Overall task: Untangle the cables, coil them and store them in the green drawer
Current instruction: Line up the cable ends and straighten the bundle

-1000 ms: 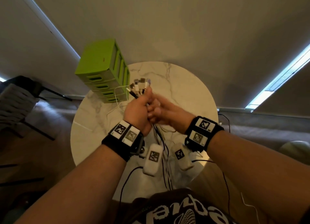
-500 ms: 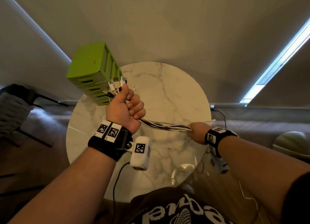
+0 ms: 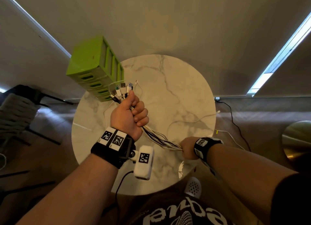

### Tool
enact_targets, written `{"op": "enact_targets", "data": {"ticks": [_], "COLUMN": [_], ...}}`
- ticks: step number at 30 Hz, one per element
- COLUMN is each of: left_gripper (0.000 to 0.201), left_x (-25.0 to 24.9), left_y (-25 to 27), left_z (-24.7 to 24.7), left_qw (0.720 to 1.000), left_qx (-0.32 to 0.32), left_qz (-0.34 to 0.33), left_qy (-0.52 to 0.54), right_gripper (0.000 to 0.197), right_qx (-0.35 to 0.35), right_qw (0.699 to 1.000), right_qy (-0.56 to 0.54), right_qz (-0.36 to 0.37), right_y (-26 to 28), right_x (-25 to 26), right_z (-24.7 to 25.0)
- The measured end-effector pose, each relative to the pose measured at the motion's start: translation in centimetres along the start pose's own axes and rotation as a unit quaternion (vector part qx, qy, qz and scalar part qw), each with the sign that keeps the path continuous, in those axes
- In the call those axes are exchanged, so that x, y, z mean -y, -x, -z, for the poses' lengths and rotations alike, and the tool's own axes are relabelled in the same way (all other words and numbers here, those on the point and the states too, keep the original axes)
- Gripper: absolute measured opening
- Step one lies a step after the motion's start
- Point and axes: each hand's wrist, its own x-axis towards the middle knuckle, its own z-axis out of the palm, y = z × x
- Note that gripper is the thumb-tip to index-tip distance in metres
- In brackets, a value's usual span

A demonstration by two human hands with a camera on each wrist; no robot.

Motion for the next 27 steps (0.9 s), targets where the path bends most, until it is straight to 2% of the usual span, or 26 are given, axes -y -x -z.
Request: {"op": "enact_targets", "data": {"ticks": [2,4,6,7,9,11,12,13,15,17,19,22,25,27], "left_gripper": [0.044,0.044,0.043,0.043,0.042,0.043,0.043,0.044,0.045,0.045,0.046,0.049,0.051,0.052], "left_x": [-0.1,-0.1,0.3,0.6,1.5,2.3,2.6,2.7,2.5,1.5,0.0,-2.6,-4.6,-5.8], "left_y": [0.1,0.1,0.0,0.0,-0.2,-0.3,-0.4,-0.4,-0.6,-0.7,-0.9,-0.9,-0.8,-0.6], "left_z": [0.1,0.3,0.5,0.6,0.5,0.1,-0.2,-0.4,-0.7,-0.9,-1.1,-1.2,-0.3,0.8], "left_qw": [1.000,1.000,1.000,1.000,1.000,0.999,0.999,0.999,0.999,0.998,0.997,0.991,0.982,0.976], "left_qx": [-0.002,-0.005,-0.003,-0.002,0.000,0.001,0.003,0.006,0.012,0.017,0.003,-0.056,-0.097,-0.111], "left_qz": [-0.004,-0.010,-0.017,-0.018,-0.018,-0.018,-0.019,-0.020,-0.023,-0.033,-0.054,-0.109,-0.149,-0.162], "left_qy": [-0.001,0.000,0.007,0.013,0.025,0.028,0.029,0.030,0.034,0.042,0.053,0.052,0.067,0.092], "right_gripper": [0.068,0.085,0.090,0.095,0.101,0.104,0.103,0.097,0.060,0.014,0.016,0.025,0.037,0.054], "right_qx": [-0.040,-0.106,-0.193,-0.210,-0.216,-0.233,-0.242,-0.247,-0.249,-0.252,-0.246,-0.193,-0.199,-0.226], "right_qw": [0.997,0.979,0.942,0.921,0.873,0.814,0.794,0.790,0.840,0.890,0.904,0.921,0.947,0.945], "right_qy": [-0.063,-0.151,-0.229,-0.270,-0.354,-0.441,-0.465,-0.465,-0.398,-0.340,-0.340,-0.337,-0.252,-0.228], "right_qz": [-0.030,-0.084,-0.150,-0.187,-0.257,-0.298,-0.309,-0.313,-0.271,-0.171,-0.079,-0.022,-0.024,-0.061], "right_y": [-0.6,-0.5,-0.6,-0.1,0.3,0.8,0.9,1.1,1.8,3.3,4.3,5.1,4.7,4.2], "right_x": [-0.8,-2.0,-3.5,-4.0,-5.2,-6.1,-6.4,-6.8,-7.0,-6.0,-5.5,-4.7,-4.5,-4.7], "right_z": [0.1,0.7,1.2,1.5,1.8,2.2,2.3,2.1,1.8,1.7,1.4,1.0,1.3,2.0]}}
